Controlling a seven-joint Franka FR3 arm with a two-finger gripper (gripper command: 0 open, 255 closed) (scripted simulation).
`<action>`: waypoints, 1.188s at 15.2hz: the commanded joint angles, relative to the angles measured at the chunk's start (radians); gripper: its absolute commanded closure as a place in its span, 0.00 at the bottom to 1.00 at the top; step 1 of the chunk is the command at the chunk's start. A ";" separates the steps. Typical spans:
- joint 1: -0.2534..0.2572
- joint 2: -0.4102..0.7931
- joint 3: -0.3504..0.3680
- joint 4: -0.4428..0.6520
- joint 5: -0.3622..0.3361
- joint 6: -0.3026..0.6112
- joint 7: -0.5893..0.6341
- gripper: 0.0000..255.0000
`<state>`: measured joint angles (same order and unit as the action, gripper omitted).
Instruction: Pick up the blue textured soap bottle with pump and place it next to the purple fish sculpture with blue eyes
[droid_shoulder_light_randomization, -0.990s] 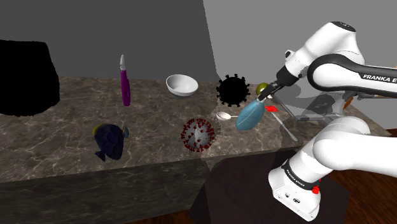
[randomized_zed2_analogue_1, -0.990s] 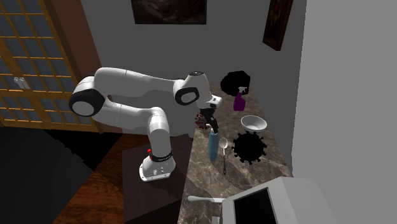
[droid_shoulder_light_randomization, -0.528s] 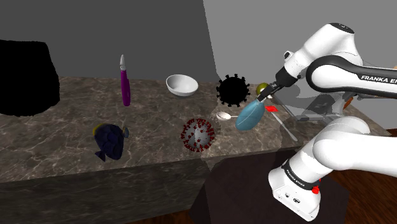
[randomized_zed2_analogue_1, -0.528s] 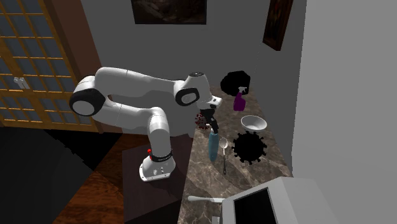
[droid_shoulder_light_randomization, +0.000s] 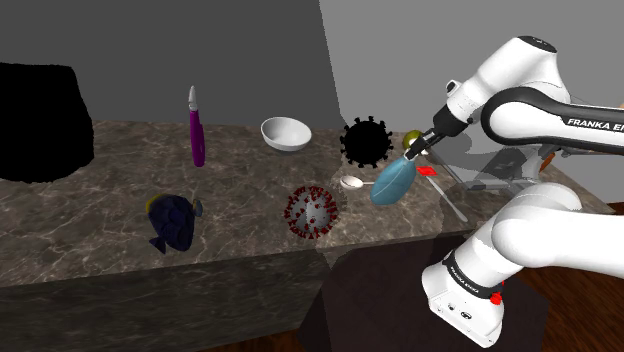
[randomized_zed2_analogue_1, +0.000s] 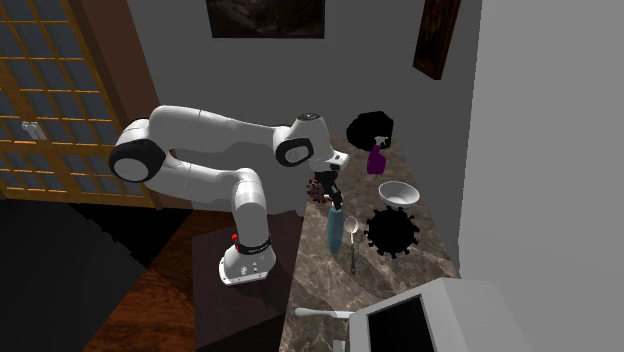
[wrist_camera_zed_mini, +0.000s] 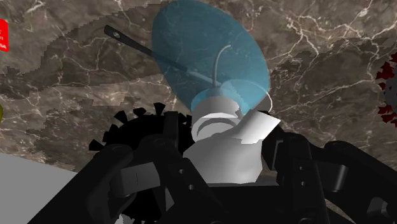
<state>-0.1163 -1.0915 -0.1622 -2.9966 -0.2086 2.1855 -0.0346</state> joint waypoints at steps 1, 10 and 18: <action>0.000 0.000 0.000 0.000 0.000 0.000 0.000 1.00; 0.015 -0.017 0.016 0.101 0.021 -0.117 -0.004 1.00; 0.027 -0.010 0.030 0.210 0.039 -0.220 -0.008 1.00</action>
<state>-0.0912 -1.1024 -0.1345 -2.8015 -0.1725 1.9799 -0.0421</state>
